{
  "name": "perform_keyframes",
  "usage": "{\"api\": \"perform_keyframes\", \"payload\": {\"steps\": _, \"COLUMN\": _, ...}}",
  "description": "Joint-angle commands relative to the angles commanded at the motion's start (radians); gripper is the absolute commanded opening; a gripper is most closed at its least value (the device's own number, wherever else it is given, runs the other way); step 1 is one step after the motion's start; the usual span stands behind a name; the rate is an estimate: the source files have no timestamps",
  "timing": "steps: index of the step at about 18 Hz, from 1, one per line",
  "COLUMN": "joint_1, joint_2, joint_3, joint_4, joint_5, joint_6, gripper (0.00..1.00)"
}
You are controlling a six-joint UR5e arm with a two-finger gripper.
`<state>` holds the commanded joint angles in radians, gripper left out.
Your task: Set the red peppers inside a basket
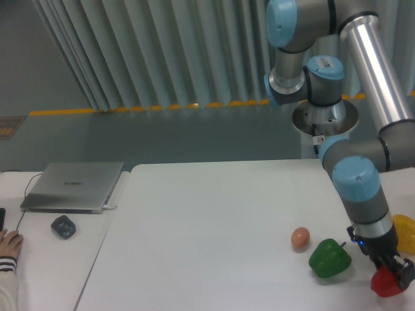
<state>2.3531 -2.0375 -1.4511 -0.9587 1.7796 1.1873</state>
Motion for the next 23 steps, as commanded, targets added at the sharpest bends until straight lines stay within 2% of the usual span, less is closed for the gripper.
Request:
{"api": "perform_keyframes", "payload": {"steps": 3, "joint_1": 0.029, "joint_2": 0.081, "joint_3": -0.04, "joint_4": -0.047, "joint_5": -0.002, "joint_6": 0.02, "gripper": 0.63}}
{"api": "perform_keyframes", "payload": {"steps": 4, "joint_1": 0.046, "joint_2": 0.109, "joint_3": -0.046, "joint_4": -0.076, "joint_5": -0.008, "joint_6": 0.062, "gripper": 0.63}}
{"api": "perform_keyframes", "payload": {"steps": 7, "joint_1": 0.103, "joint_2": 0.152, "joint_3": -0.057, "joint_4": -0.13, "joint_5": -0.028, "joint_6": 0.158, "gripper": 0.63}}
{"api": "perform_keyframes", "payload": {"steps": 10, "joint_1": 0.17, "joint_2": 0.189, "joint_3": -0.074, "joint_4": -0.147, "joint_5": -0.051, "joint_6": 0.248, "gripper": 0.63}}
{"api": "perform_keyframes", "payload": {"steps": 14, "joint_1": 0.279, "joint_2": 0.191, "joint_3": -0.08, "joint_4": -0.15, "joint_5": -0.052, "joint_6": 0.417, "gripper": 0.64}}
{"api": "perform_keyframes", "payload": {"steps": 18, "joint_1": 0.437, "joint_2": 0.175, "joint_3": -0.074, "joint_4": -0.138, "joint_5": -0.104, "joint_6": 0.648, "gripper": 0.64}}
{"api": "perform_keyframes", "payload": {"steps": 21, "joint_1": 0.518, "joint_2": 0.135, "joint_3": -0.061, "joint_4": -0.127, "joint_5": -0.126, "joint_6": 0.776, "gripper": 0.64}}
{"api": "perform_keyframes", "payload": {"steps": 23, "joint_1": 0.561, "joint_2": 0.09, "joint_3": -0.055, "joint_4": -0.076, "joint_5": -0.156, "joint_6": 0.842, "gripper": 0.64}}
